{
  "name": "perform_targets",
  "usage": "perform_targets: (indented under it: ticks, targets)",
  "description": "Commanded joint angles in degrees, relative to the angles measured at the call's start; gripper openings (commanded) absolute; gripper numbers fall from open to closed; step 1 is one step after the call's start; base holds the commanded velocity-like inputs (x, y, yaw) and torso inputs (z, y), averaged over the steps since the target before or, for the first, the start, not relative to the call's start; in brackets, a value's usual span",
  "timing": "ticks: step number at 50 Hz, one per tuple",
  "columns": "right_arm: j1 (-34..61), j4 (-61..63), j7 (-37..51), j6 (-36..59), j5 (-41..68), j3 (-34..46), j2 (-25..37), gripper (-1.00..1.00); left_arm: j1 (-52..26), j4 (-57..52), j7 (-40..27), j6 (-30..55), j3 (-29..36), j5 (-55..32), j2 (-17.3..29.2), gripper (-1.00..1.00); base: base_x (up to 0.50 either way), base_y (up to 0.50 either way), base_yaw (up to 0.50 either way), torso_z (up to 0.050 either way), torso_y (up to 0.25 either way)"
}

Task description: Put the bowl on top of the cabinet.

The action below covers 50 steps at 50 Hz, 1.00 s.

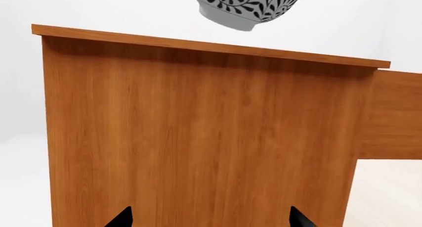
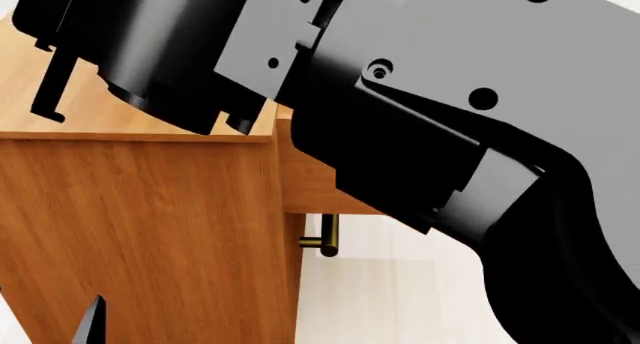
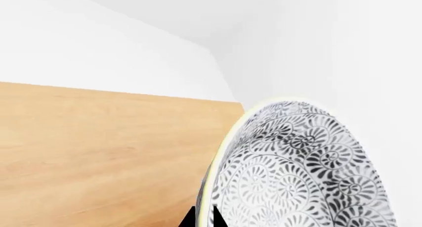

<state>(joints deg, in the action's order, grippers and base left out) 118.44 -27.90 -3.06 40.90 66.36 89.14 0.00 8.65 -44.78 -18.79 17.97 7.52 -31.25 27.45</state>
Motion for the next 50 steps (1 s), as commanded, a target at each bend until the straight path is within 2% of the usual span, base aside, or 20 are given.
perform_targets:
  ticks: [1, 2, 4, 16, 33, 34, 50]
  targets:
    - [0.1, 0.0, 0.1, 0.0, -2.0, -0.3, 0.0, -1.0, 0.2, -0.5, -0.2, -0.2, 0.0, -0.2, 0.3, 1.0, 0.0, 0.0, 0.0, 0.0, 0.0]
    - [0.1, 0.0, 0.1, 0.0, -2.0, -0.3, 0.0, -1.0, 0.3, -0.5, -0.2, -0.2, 0.0, -0.2, 0.3, 1.0, 0.0, 0.0, 0.0, 0.0, 0.0]
    - [-3.1, 3.6, -5.8, 4.6, -7.8, -0.4, 0.0, -1.0, 0.5, -0.7, -0.2, -0.3, 0.0, -0.1, 0.4, 1.0, 0.0, 0.0, 0.0, 0.0, 0.0]
    - [-4.5, 4.9, -9.8, 7.7, -11.1, -0.5, 0.0, -1.0, 1.0, -1.2, -0.3, -0.9, -0.2, -0.2, 0.7, 1.0, 0.0, 0.0, 0.0, 0.0, 0.0]
    - [-4.3, 4.6, -9.8, 7.8, -12.6, -0.6, 0.0, -1.0, 0.8, -1.1, -0.4, -1.0, 0.3, -0.2, 0.8, 1.0, 0.0, 0.0, 0.0, 0.0, 0.0]
    - [-4.3, 4.6, -10.3, 7.6, -12.5, -0.6, 0.0, 1.0, 0.8, -1.1, -0.5, -1.0, 0.3, -0.1, 0.8, 1.0, 0.0, 0.0, 0.0, 0.0, 0.0]
    - [-0.8, 3.6, -9.1, 9.3, -11.1, -0.6, 0.0, 1.0, 0.7, -1.0, -0.6, -1.2, 1.2, 0.6, 0.9, 1.0, 0.0, 0.0, 0.0, 0.0, 0.0]
